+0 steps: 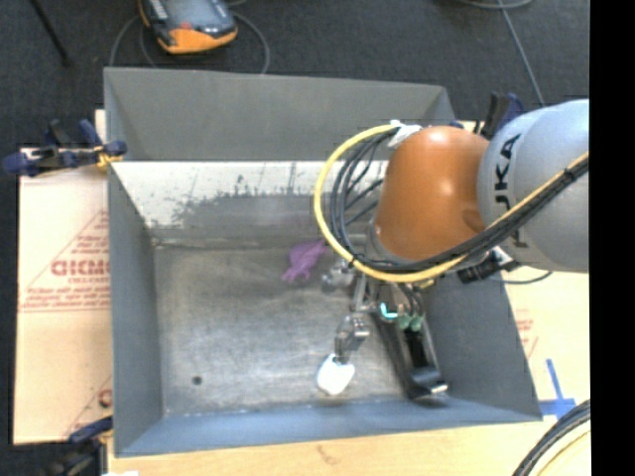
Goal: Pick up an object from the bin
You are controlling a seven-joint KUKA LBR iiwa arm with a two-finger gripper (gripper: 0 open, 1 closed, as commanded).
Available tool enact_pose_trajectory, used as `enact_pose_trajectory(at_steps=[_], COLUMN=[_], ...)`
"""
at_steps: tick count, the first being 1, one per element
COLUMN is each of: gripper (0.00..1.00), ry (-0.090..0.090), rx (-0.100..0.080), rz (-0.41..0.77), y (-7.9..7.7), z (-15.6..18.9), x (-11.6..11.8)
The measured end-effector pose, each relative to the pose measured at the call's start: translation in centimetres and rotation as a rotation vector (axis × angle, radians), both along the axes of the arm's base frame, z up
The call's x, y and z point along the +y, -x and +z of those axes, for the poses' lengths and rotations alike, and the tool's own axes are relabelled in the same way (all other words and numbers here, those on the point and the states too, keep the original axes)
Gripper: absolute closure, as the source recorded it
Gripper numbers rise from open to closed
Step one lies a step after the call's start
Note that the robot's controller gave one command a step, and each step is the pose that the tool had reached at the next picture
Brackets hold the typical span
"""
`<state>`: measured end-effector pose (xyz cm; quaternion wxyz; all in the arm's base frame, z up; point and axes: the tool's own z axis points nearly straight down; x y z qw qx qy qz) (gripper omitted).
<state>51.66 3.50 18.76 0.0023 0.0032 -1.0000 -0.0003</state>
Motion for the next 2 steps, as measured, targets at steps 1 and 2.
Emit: enact_pose_trajectory(at_steps=[1,2], gripper=[0.0,0.0], ry=[0.0,0.0], rx=[-0.008,-0.008], rz=[-0.001,-0.001], y=[-0.17,-0.31], z=[0.37,0.23], x=[0.0,0.0])
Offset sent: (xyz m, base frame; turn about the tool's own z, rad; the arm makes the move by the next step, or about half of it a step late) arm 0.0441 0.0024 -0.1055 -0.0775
